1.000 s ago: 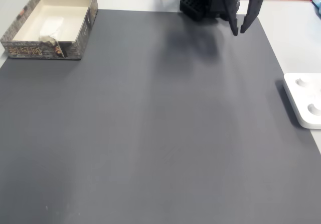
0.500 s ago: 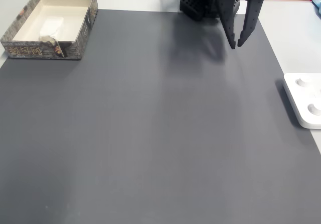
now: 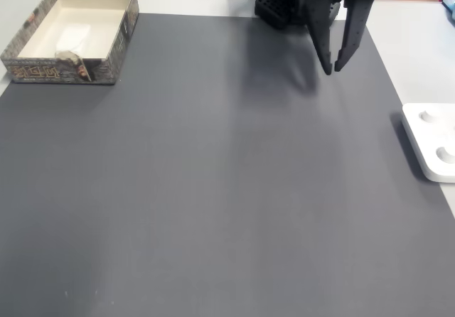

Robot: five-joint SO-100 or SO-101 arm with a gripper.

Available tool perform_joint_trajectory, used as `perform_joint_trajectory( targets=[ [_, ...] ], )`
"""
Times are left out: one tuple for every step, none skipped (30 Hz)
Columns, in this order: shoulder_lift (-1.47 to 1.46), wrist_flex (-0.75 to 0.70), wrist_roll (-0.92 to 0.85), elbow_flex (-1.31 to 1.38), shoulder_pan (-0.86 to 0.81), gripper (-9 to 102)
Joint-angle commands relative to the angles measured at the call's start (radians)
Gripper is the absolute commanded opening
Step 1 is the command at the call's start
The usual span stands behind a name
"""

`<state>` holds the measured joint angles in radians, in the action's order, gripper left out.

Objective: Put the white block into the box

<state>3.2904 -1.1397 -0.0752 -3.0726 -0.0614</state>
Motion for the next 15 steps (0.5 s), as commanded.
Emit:
perform_joint_trajectory(
  targets=[
    [0.035, -0.074, 0.003, -0.02, -0.014, -2],
    [0.035, -0.103, -0.002, -0.02, -0.014, -2],
    [0.035, -0.137, -0.002, -0.02, -0.014, -2],
    [0.035, -0.167, -0.003, -0.02, -0.012, -2],
    [0.035, -0.189, 0.011, -0.02, -0.009, -2],
    [0.035, -0.192, 0.049, -0.02, -0.009, -2],
    [0.035, -0.192, 0.049, -0.02, -0.009, -2],
    [0.035, -0.192, 0.051, -0.02, -0.011, -2],
    [0.035, -0.192, 0.051, -0.02, -0.015, -2],
    [0.035, -0.192, 0.051, -0.02, -0.018, -2],
    [0.035, -0.192, 0.051, -0.02, -0.02, -2],
    [0.035, -0.192, 0.051, -0.02, -0.021, -2],
    [0.035, -0.192, 0.051, -0.02, -0.021, -2],
    [0.035, -0.192, 0.051, -0.02, -0.021, -2],
    [0.035, -0.192, 0.051, -0.02, -0.021, -2]
  ],
)
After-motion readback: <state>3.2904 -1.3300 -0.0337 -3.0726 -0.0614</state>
